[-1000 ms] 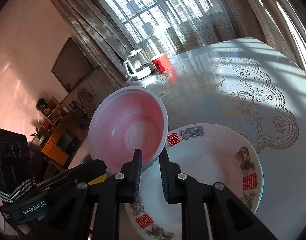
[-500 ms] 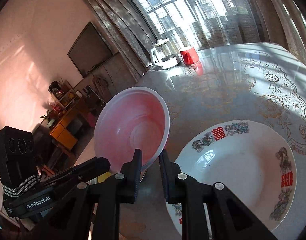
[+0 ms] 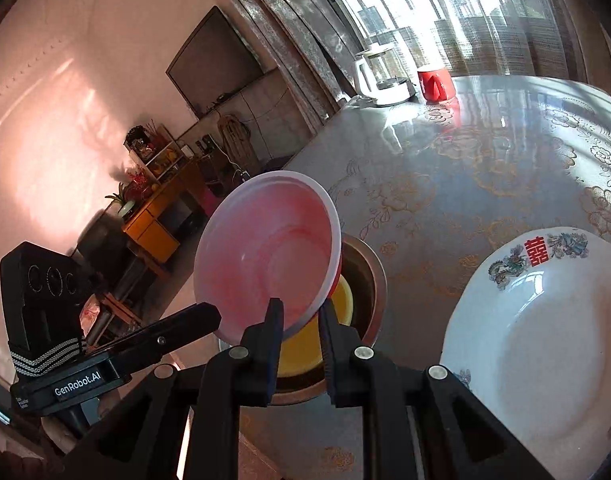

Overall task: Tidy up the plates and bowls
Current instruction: 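Lower the red bowl into the basin onto the yellow bowl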

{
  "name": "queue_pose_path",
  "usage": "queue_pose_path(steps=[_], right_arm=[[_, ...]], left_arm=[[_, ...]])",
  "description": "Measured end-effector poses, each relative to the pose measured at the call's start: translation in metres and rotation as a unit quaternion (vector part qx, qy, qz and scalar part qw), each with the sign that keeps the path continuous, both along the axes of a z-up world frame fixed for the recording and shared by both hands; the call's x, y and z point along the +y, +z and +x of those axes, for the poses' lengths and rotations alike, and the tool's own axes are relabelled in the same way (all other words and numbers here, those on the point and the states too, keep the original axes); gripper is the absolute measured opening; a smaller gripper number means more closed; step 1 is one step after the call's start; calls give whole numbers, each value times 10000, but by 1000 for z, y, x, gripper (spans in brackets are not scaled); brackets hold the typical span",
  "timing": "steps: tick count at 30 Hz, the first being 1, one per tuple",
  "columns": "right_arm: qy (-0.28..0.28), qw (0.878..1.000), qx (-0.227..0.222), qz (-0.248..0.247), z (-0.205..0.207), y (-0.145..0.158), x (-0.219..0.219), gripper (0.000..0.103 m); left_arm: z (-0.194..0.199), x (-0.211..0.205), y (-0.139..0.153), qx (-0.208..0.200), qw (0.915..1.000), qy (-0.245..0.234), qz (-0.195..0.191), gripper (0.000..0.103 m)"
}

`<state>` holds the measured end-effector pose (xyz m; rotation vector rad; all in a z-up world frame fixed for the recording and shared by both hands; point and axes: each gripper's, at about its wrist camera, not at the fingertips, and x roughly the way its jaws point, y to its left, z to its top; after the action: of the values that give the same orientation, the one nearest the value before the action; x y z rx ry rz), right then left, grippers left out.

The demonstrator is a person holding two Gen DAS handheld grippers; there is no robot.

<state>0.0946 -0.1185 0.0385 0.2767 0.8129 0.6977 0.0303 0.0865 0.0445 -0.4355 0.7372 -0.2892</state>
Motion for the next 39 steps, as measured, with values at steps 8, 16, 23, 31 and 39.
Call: queue_pose_path(steps=[8, 16, 23, 31, 39], right_arm=[[139, 9992, 354, -125, 3, -18, 13, 18], [192, 9984, 498, -167, 0, -27, 18, 18], [168, 9982, 548, -183, 3, -32, 19, 18], [185, 9983, 528, -156, 1, -30, 20, 18], [197, 9981, 568, -153, 3, -32, 20, 18]], left_arm=[[-3, 9, -15, 239, 9996, 127, -42, 24], [-4, 10, -25, 371, 9991, 204, 51, 24], [-2, 9, -27, 371, 9990, 201, 135, 24], [-2, 7, -29, 391, 9986, 223, 270, 24], [-1, 8, -33, 453, 9983, 227, 289, 24]])
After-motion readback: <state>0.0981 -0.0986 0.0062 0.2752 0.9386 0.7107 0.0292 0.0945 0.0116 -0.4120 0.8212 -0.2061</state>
